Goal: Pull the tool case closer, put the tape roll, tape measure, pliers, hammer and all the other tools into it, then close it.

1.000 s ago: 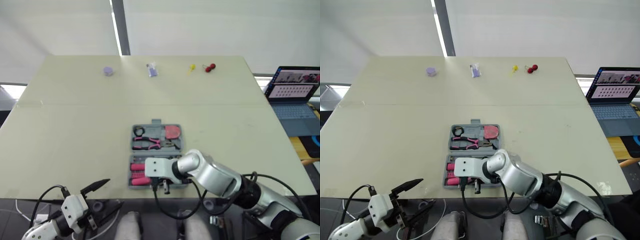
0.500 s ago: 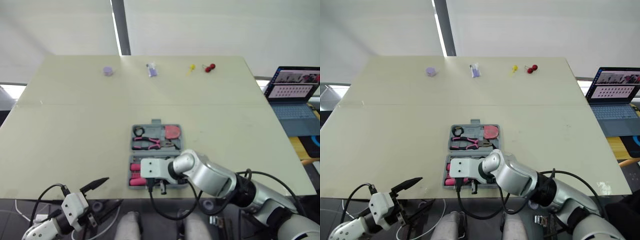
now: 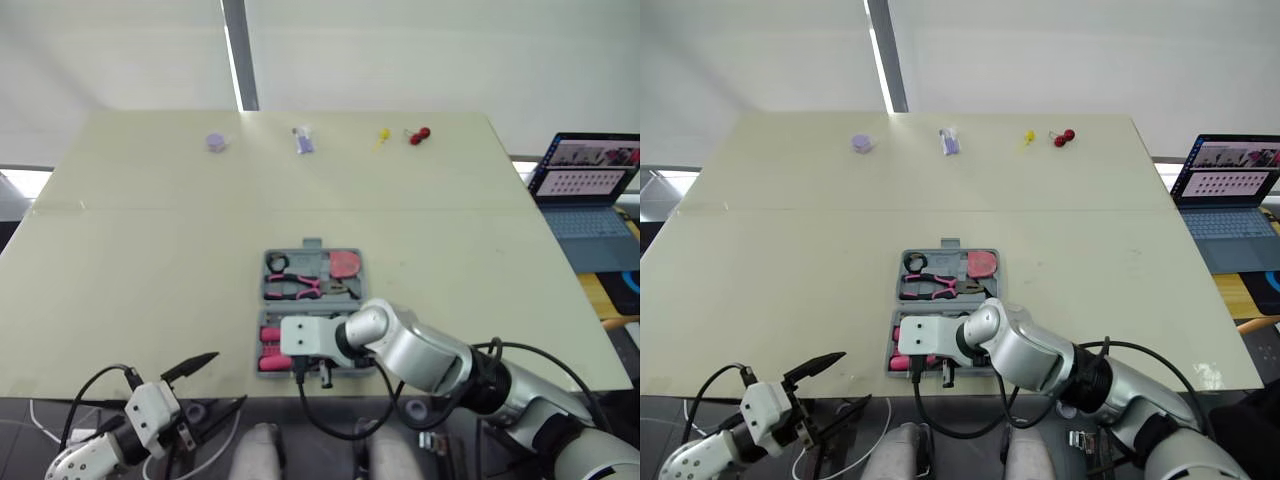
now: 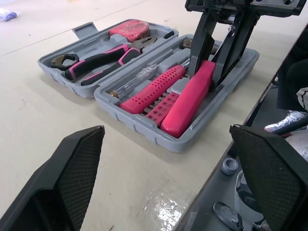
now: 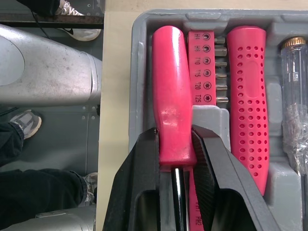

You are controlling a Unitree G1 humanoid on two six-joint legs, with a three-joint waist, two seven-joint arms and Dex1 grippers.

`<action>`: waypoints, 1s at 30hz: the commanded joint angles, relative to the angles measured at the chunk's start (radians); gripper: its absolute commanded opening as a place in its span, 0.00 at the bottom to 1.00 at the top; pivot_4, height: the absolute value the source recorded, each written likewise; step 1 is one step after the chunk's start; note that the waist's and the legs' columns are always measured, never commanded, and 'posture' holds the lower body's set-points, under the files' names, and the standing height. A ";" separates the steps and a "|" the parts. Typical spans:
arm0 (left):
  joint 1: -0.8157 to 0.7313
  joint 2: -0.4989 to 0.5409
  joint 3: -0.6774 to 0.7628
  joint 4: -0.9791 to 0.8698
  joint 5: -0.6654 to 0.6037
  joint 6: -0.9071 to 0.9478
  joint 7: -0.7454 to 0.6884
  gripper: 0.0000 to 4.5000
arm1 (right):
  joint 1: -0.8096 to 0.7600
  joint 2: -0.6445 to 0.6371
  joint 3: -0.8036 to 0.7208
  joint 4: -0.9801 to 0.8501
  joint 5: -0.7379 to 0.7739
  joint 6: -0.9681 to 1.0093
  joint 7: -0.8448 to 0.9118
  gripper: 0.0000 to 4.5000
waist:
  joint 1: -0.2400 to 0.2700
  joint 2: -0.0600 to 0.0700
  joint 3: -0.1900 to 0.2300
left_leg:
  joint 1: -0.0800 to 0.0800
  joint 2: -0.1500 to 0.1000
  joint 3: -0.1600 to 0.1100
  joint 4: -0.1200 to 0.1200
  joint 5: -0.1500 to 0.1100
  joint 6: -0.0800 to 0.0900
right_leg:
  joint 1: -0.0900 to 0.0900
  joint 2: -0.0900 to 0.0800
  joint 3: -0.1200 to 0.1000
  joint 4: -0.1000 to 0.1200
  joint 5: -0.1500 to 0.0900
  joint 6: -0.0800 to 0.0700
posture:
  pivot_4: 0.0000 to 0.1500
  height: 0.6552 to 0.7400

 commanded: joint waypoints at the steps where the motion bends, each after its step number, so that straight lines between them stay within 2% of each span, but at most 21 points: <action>1: 0.001 -0.001 -0.001 0.000 0.001 -0.021 0.005 1.00 | -0.018 0.007 0.006 -0.018 -0.001 -0.001 -0.002 0.09 | 0.000 0.000 0.000 | 0.000 0.000 0.000 0.000 0.000 0.000 | 0.000 0.000 0.000 0.000 0.000 0.000 | 1.00 1.00; 2: 0.001 -0.001 -0.001 0.003 0.002 -0.023 0.004 1.00 | -0.018 0.009 0.004 -0.019 0.001 -0.001 -0.001 0.09 | 0.000 0.000 0.000 | 0.000 0.000 0.000 0.000 0.000 0.000 | 0.000 0.000 0.000 0.000 0.000 0.000 | 1.00 1.00; 7: -0.005 0.001 -0.001 0.012 0.008 -0.027 0.006 1.00 | -0.021 0.010 -0.013 -0.028 0.013 0.000 0.006 0.63 | 0.000 0.000 0.000 | 0.000 0.000 0.000 0.000 0.000 0.000 | 0.000 0.000 0.000 0.001 0.000 0.000 | 1.00 1.00; 8: -0.006 0.001 -0.001 0.012 0.008 -0.027 0.006 1.00 | -0.023 0.006 -0.021 -0.031 0.015 0.000 0.007 0.71 | 0.000 0.000 0.000 | 0.000 0.000 0.000 0.000 0.000 0.000 | 0.000 0.000 0.000 0.001 0.000 0.000 | 1.00 1.00; 10: -0.007 0.002 -0.001 0.011 0.008 -0.025 0.007 1.00 | -0.028 -0.003 -0.040 -0.036 0.025 -0.002 0.012 0.94 | 0.000 0.000 0.000 | 0.000 0.000 0.000 0.000 0.000 0.000 | 0.000 0.000 0.000 0.001 0.000 0.000 | 1.00 1.00; 11: -0.008 0.002 -0.001 0.011 0.008 -0.024 0.007 1.00 | -0.025 -0.003 -0.066 -0.037 0.037 -0.011 0.012 0.99 | 0.000 -0.001 0.000 | 0.000 0.000 0.000 0.001 0.000 0.000 | 0.000 0.000 0.000 0.001 0.000 0.000 | 1.00 1.00; 16: -0.015 0.003 -0.003 0.011 0.008 -0.021 0.008 1.00 | 0.027 -0.017 -0.164 0.000 0.071 -0.163 0.009 0.99 | 0.000 -0.002 -0.001 | 0.000 0.000 0.001 0.001 0.000 0.000 | -0.001 0.000 0.000 0.002 0.000 0.000 | 1.00 1.00; 19: -0.019 0.003 -0.005 0.010 0.007 -0.022 0.007 1.00 | 0.120 -0.028 -0.267 0.052 0.117 -0.353 0.024 0.99 | 0.002 -0.003 -0.002 | 0.000 0.000 0.001 0.001 0.000 0.000 | 0.000 0.000 0.000 0.002 0.000 0.000 | 1.00 1.00; 21: -0.020 0.004 -0.009 0.009 0.003 -0.020 0.003 1.00 | 0.198 -0.049 -0.324 0.088 0.173 -0.440 0.078 0.80 | 0.003 -0.004 -0.002 | 0.000 -0.001 0.002 0.001 0.000 0.000 | 0.000 0.000 0.000 0.002 0.000 0.000 | 1.00 1.00; 25: -0.023 0.008 -0.023 0.014 0.009 -0.035 -0.011 1.00 | 0.292 -0.042 -0.378 0.189 0.230 -0.549 0.134 0.35 | 0.001 -0.004 -0.002 | 0.001 -0.001 0.002 0.002 0.000 0.000 | 0.001 0.000 0.001 0.003 0.000 0.001 | 1.00 1.00; 27: -0.026 0.006 -0.027 0.012 0.008 -0.034 -0.008 1.00 | 0.330 -0.016 -0.403 0.230 0.258 -0.576 0.141 0.08 | 0.001 -0.004 -0.002 | 0.001 0.000 0.002 0.002 0.000 0.000 | 0.000 0.001 0.001 0.004 0.000 0.000 | 1.00 1.00; 28: -0.028 0.005 -0.028 0.013 0.008 -0.034 -0.007 1.00 | 0.340 -0.003 -0.413 0.244 0.269 -0.580 0.141 0.01 | 0.001 -0.004 -0.002 | 0.001 0.000 0.002 0.002 0.000 0.000 | 0.000 0.001 0.001 0.004 0.000 0.000 | 1.00 1.00; 30: -0.031 0.005 -0.030 0.015 0.008 -0.035 -0.008 1.00 | 0.355 0.017 -0.426 0.265 0.280 -0.590 0.146 0.01 | 0.001 -0.004 -0.002 | 0.001 0.000 0.002 0.002 0.000 0.000 | 0.000 0.001 0.001 0.005 0.000 0.000 | 1.00 1.00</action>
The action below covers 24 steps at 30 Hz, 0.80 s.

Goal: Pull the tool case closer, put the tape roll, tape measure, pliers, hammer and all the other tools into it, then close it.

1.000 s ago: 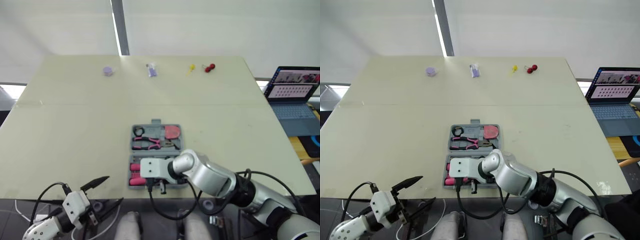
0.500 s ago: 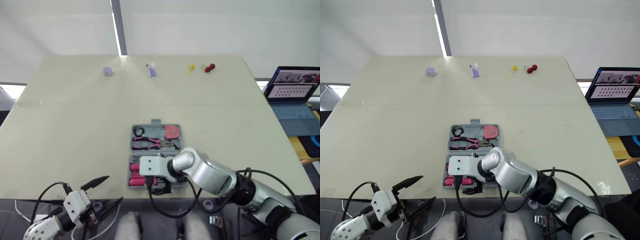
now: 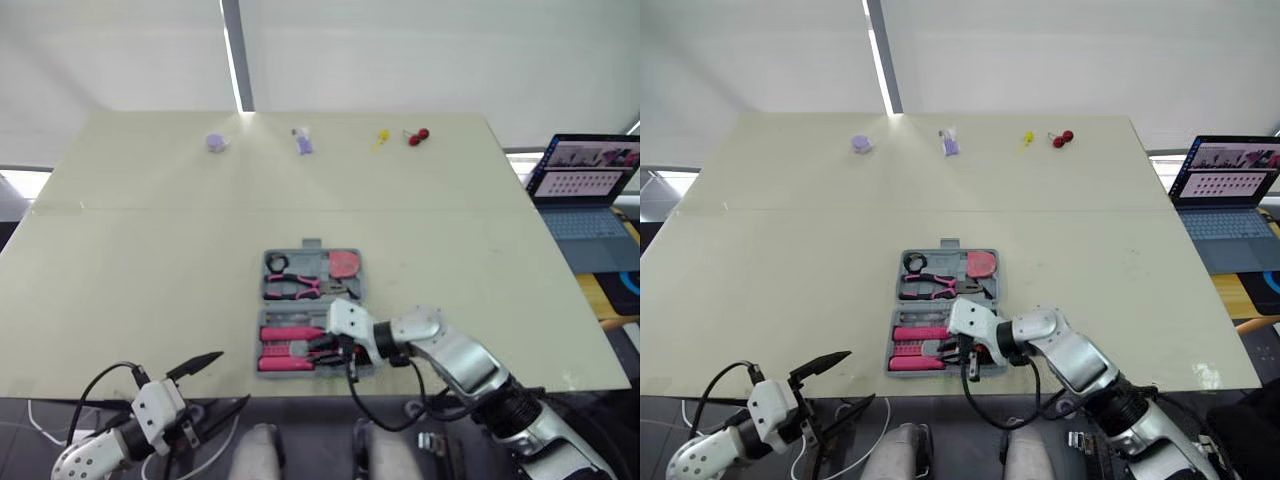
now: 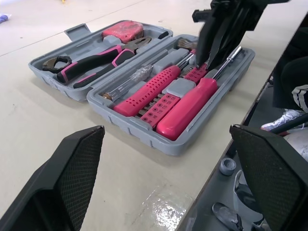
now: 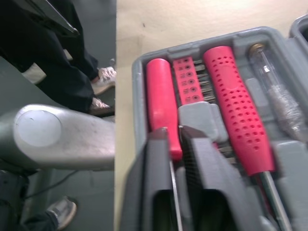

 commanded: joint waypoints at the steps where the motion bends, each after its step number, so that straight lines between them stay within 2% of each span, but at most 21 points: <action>1: -0.001 0.001 -0.008 -0.008 -0.001 -0.019 0.000 1.00 | 0.011 0.030 -0.030 0.013 0.034 -0.041 0.018 0.01 | 0.000 0.000 0.000 | 0.000 0.000 0.000 0.000 0.000 0.000 | 0.000 0.000 0.000 0.000 0.000 0.000 | 1.00 1.00; 13: -0.002 0.004 -0.011 -0.002 0.006 -0.025 0.005 1.00 | 0.021 0.040 0.012 0.088 -0.048 -0.097 0.017 0.01 | 0.001 0.000 0.000 | 0.000 0.000 0.000 0.001 0.000 0.000 | 0.000 -0.001 0.000 0.001 0.000 0.000 | 1.00 1.00; 24: -0.008 0.006 -0.009 -0.001 0.012 -0.019 0.011 1.00 | 0.016 -0.003 0.115 0.217 -0.246 -0.115 -0.031 0.01 | 0.000 0.003 -0.013 | 0.003 0.000 -0.001 0.001 0.000 0.000 | 0.002 0.000 0.000 0.001 0.000 0.000 | 1.00 1.00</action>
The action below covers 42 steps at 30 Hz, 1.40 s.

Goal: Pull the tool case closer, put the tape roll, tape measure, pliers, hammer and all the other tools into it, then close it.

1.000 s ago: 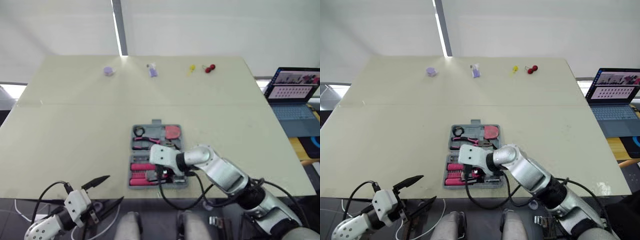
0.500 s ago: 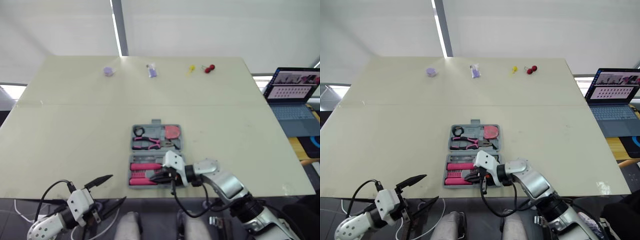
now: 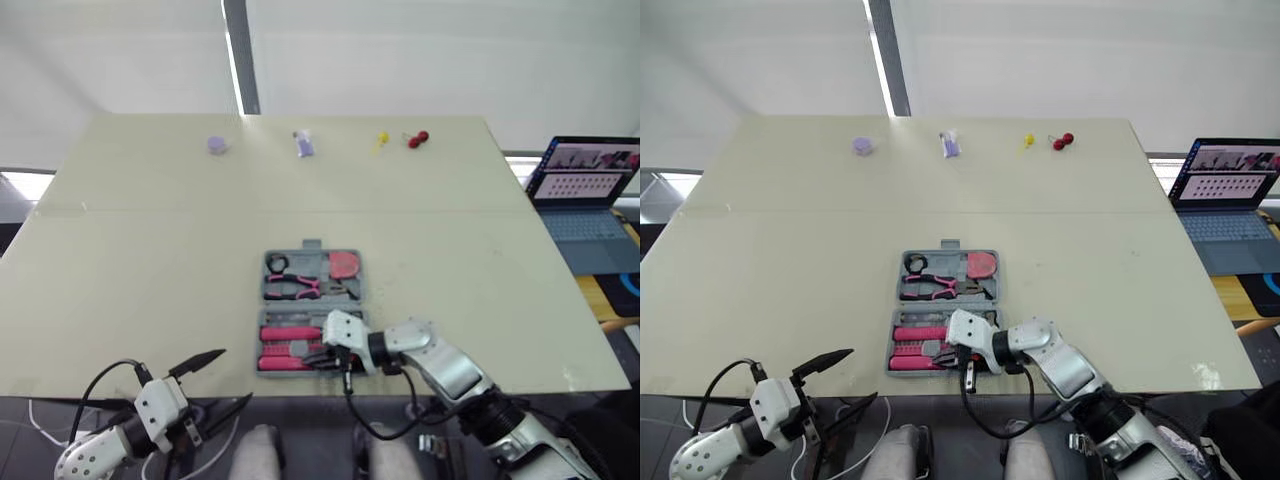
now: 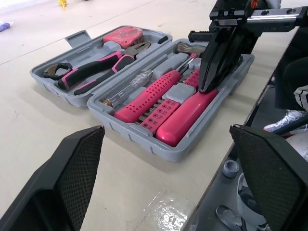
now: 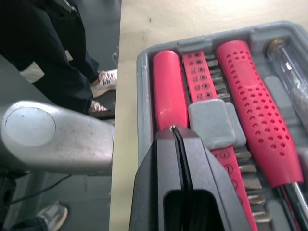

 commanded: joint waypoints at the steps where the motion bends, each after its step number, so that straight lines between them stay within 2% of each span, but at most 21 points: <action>1: 0.002 0.006 -0.001 -0.003 0.003 -0.014 0.005 1.00 | 0.018 -0.030 0.056 0.113 -0.116 0.057 -0.046 0.01 | 0.000 0.001 -0.005 | 0.001 0.000 0.000 0.000 0.000 0.000 | 0.000 0.000 0.000 0.000 0.000 0.000 | 1.00 1.00; 6: -0.003 0.009 -0.004 0.001 0.005 -0.009 0.001 1.00 | 0.021 -0.023 0.058 0.125 -0.122 0.042 -0.041 0.01 | 0.003 0.002 -0.011 | 0.001 0.000 -0.001 0.000 0.000 0.000 | 0.001 0.000 -0.001 0.000 0.000 -0.001 | 1.00 1.00; 17: -0.035 0.007 -0.017 0.017 0.015 -0.001 0.008 1.00 | 0.030 0.002 -0.024 0.024 0.012 0.038 0.046 0.01 | 0.007 0.003 -0.013 | 0.001 0.000 -0.001 0.000 0.000 0.000 | 0.002 0.000 -0.001 0.000 0.000 -0.001 | 1.00 1.00; 27: -0.041 0.003 -0.026 0.031 0.024 -0.016 0.016 1.00 | 0.025 0.066 -0.103 -0.022 0.124 0.073 0.052 0.01 | 0.003 0.005 -0.010 | 0.000 0.000 -0.002 0.000 0.000 0.000 | 0.001 0.000 -0.001 0.001 0.000 -0.001 | 1.00 1.00; 42: -0.037 0.010 -0.025 0.034 0.025 -0.018 0.015 1.00 | 0.037 0.008 -0.023 0.023 0.009 0.039 0.046 0.01 | 0.003 0.005 -0.010 | 0.001 0.000 -0.002 0.000 0.000 0.000 | 0.001 0.000 -0.001 0.001 0.000 -0.001 | 1.00 1.00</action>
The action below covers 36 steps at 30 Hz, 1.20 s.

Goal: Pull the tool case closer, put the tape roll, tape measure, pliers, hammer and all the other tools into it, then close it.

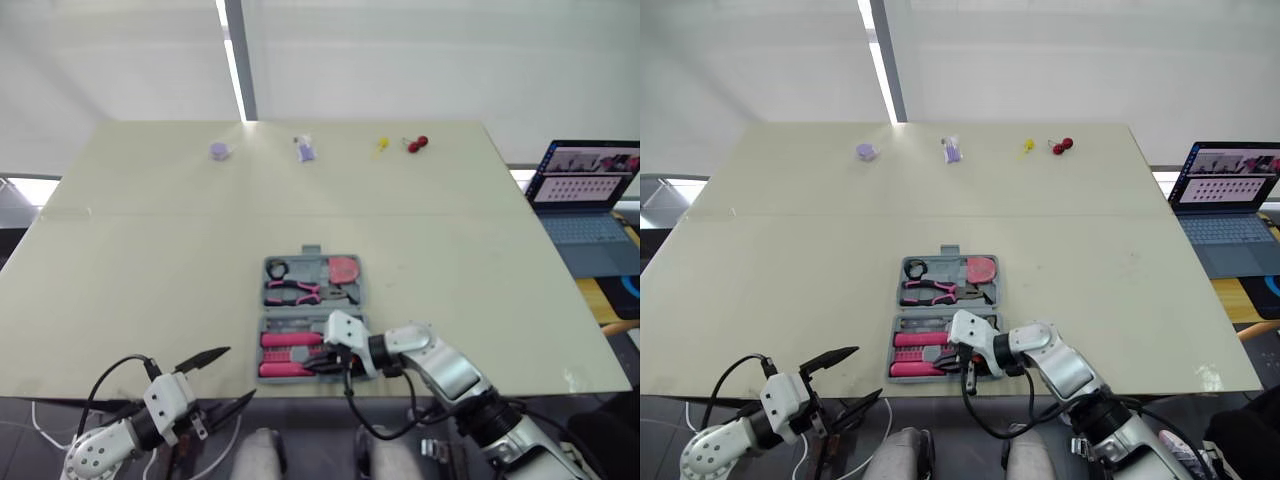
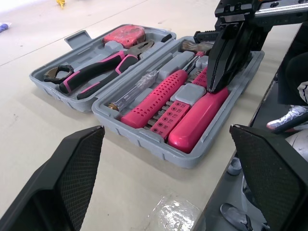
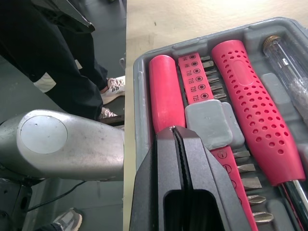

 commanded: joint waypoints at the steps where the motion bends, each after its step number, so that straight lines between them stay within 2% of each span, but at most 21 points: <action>1: 0.005 0.009 0.002 -0.005 -0.003 -0.017 0.000 1.00 | 0.012 -0.020 0.033 0.008 -0.041 0.000 0.004 0.01 | 0.000 0.000 0.000 | 0.000 0.000 0.000 0.000 0.000 0.000 | 0.000 0.000 0.000 0.000 0.000 0.000 | 1.00 1.00; 10: 0.008 0.012 0.000 -0.007 -0.002 -0.015 -0.002 1.00 | 0.018 -0.046 0.085 0.051 -0.126 -0.008 -0.011 0.01 | 0.001 0.000 -0.001 | 0.001 0.000 -0.001 0.000 0.000 0.000 | 0.001 0.000 -0.001 0.000 0.000 0.000 | 1.00 1.00; 19: 0.001 0.018 -0.005 -0.021 -0.025 0.012 -0.017 1.00 | 0.011 0.039 -0.068 -0.033 0.076 0.014 0.015 0.01 | 0.000 0.002 0.001 | 0.003 0.000 -0.002 -0.001 0.000 0.000 | 0.004 0.000 -0.001 0.000 0.000 0.000 | 1.00 1.00; 25: -0.095 0.040 -0.011 -0.104 0.002 0.224 0.065 1.00 | -0.083 0.076 -0.248 -0.097 0.229 0.124 -0.034 0.01 | 0.006 0.005 0.007 | 0.000 -0.001 -0.002 0.000 0.000 0.000 | 0.000 -0.001 -0.001 0.002 0.000 0.000 | 1.00 1.00; 27: -0.159 0.042 0.013 -0.119 -0.015 0.327 0.123 1.00 | -0.097 0.056 -0.305 -0.112 0.264 0.162 -0.048 0.12 | 0.015 0.005 0.007 | 0.000 -0.001 -0.002 0.001 0.000 0.000 | 0.000 0.000 -0.001 0.003 0.000 0.000 | 1.00 1.00; 28: -0.184 0.038 0.033 -0.125 -0.036 0.372 0.149 1.00 | -0.097 0.038 -0.328 -0.114 0.271 0.173 -0.051 0.21 | 0.018 0.005 0.007 | 0.000 -0.001 -0.002 0.001 0.001 0.000 | 0.000 0.000 -0.001 0.003 0.000 0.000 | 1.00 1.00; 31: -0.229 0.048 0.083 -0.118 -0.083 0.440 0.165 1.00 | -0.080 -0.024 -0.412 -0.090 0.279 0.177 -0.077 0.53 | 0.020 0.004 0.006 | 0.000 -0.001 -0.002 0.002 0.002 0.000 | 0.001 0.000 -0.001 0.004 0.001 0.000 | 1.00 1.00; 32: -0.242 0.051 0.103 -0.097 -0.083 0.446 0.175 1.00 | -0.073 -0.040 -0.444 -0.076 0.281 0.171 -0.092 0.67 | 0.020 0.005 0.006 | 0.000 -0.001 -0.002 0.003 0.002 0.001 | 0.002 -0.001 -0.001 0.004 0.001 0.000 | 1.00 1.00; 35: -0.301 0.063 0.177 0.002 -0.070 0.462 0.231 1.00 | -0.045 -0.092 -0.556 0.010 0.260 0.111 -0.155 0.99 | 0.020 0.005 0.008 | 0.000 -0.002 -0.002 0.003 0.003 0.001 | 0.008 -0.001 -0.001 0.004 0.001 0.000 | 1.00 1.00; 36: -0.316 0.067 0.197 0.032 -0.060 0.461 0.249 1.00 | -0.034 -0.108 -0.587 0.041 0.249 0.085 -0.174 0.99 | 0.020 0.005 0.008 | 0.000 -0.002 -0.003 0.003 0.003 0.001 | 0.008 -0.001 -0.001 0.004 0.001 0.000 | 1.00 1.00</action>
